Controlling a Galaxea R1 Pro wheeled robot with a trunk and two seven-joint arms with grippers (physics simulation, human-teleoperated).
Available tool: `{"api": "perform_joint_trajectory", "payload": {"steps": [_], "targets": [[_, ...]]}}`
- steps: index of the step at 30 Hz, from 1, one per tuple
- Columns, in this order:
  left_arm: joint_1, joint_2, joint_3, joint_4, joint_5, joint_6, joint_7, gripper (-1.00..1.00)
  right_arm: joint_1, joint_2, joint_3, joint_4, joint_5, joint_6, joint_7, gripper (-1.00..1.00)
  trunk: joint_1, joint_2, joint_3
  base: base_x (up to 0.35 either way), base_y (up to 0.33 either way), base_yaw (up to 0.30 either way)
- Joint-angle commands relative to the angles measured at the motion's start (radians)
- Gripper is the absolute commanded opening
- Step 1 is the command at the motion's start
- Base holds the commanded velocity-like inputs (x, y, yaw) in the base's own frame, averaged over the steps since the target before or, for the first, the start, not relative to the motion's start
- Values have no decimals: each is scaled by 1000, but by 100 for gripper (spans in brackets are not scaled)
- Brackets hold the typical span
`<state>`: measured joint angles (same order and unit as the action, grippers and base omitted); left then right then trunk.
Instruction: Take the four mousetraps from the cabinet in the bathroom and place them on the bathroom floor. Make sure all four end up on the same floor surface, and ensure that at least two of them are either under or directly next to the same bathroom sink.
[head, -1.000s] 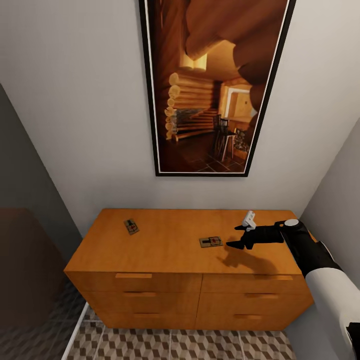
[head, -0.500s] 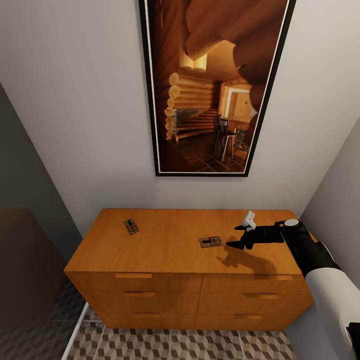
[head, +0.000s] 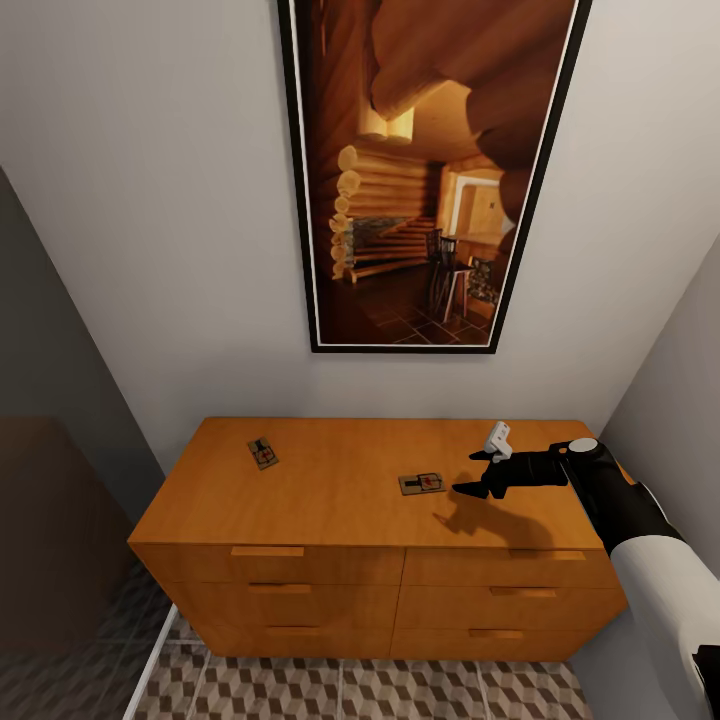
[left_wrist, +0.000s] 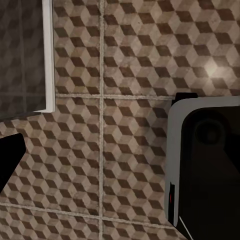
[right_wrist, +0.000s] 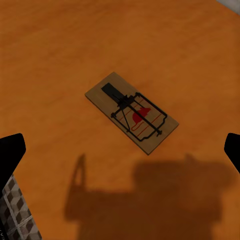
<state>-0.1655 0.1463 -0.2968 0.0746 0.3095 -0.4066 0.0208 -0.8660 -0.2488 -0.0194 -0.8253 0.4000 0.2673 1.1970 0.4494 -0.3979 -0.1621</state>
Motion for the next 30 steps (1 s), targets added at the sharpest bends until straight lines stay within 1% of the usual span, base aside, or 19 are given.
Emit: {"api": "perform_joint_trajectory", "payload": {"steps": [1,15,17,20,22,23,25,26,28,29,30], "targets": [[-2,-1,-8,4,3,-6,2,100,-1,0,-2,-2,3,10,6,100,1,-2,-2,0,0,0],[-2,-1,-8,4,3,-6,2,100,-1,2,-2,-1,3,11,3,100,1,-2,-2,-12,0,0],[-2,-1,-8,4,3,-6,2,100,-1,6,-2,-1,4,12,2,100,1,-2,-2,-121,0,0],[-2,-1,-8,4,3,-6,2,100,-1,22,-3,-1,5,13,-13,100,1,-2,-2,-154,0,0],[-2,-1,-8,4,3,-6,2,100,-1,30,-3,-2,6,13,-36,100,1,-2,-2,-130,0,0],[-2,-1,-8,4,3,-6,2,100,-1,36,-2,-2,6,14,-69,100,1,-2,-2,-76,0,0],[-2,-1,-8,4,3,-6,2,100,-1,43,-2,-2,6,15,-107,100,1,-2,-2,-67,0,0],[-2,-1,-8,4,3,-6,2,100,-1,51,-2,-2,5,16,-149,100,1,-2,-2,-80,0,0],[-2,-1,-8,4,3,-6,2,100,-1,62,-2,-2,4,17,-189,100,1,-2,-2,-97,0,0],[-2,-1,-8,4,3,-6,2,100,-1,74,-2,-1,4,18,-226,100,1,-2,-2,-131,0,0],[-2,-1,-8,4,3,-6,2,100,-1,81,-2,-1,4,18,-242,100,1,-2,-2,-142,0,0]]}}
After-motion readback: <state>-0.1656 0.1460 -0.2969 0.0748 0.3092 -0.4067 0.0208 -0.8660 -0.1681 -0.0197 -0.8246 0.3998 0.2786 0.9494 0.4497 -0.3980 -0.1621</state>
